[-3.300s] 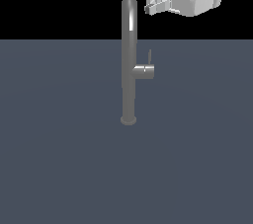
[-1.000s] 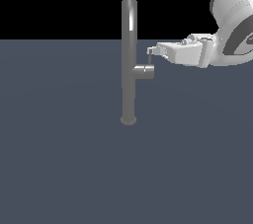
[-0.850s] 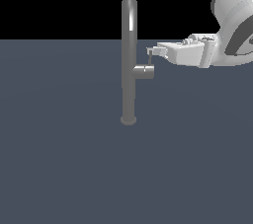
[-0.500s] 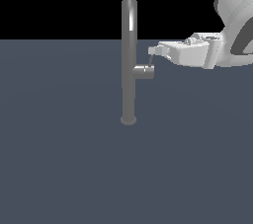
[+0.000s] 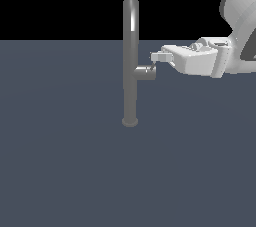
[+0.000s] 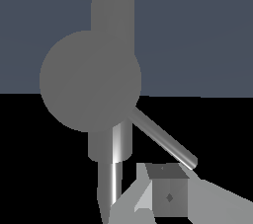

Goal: Turn on the faucet by rotating a designated handle.

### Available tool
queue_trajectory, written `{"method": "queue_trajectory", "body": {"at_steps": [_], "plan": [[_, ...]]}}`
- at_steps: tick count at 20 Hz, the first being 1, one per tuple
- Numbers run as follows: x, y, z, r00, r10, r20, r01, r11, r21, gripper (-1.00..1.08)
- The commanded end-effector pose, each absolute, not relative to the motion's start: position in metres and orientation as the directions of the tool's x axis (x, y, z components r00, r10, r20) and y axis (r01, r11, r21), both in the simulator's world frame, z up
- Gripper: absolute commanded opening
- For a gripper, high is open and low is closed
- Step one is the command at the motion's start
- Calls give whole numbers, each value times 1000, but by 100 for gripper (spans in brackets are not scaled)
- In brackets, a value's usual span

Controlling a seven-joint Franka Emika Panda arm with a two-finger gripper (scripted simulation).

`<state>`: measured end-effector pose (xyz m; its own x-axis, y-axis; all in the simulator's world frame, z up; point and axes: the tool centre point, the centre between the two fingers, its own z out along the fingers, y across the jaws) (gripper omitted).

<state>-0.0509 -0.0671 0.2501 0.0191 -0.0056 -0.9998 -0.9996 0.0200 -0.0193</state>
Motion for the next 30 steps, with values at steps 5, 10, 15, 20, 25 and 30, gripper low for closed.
{"method": "queue_trajectory", "body": {"at_steps": [5, 10, 15, 20, 25, 30], "plan": [[-65, -67, 230, 9, -2, -1000, -1000, 19, -9, -100], [-66, -67, 232, 33, -5, -999, -999, 17, -33, -100], [-73, -67, 199, 12, -2, -1000, -1000, 17, -12, -100], [-68, -67, 205, 42, -1, -999, -999, 12, -42, -100], [-64, -67, 179, 21, 0, -1000, -1000, 15, -21, -100], [-62, -67, 158, 4, 0, -1000, -1000, 17, -4, -100]]}}
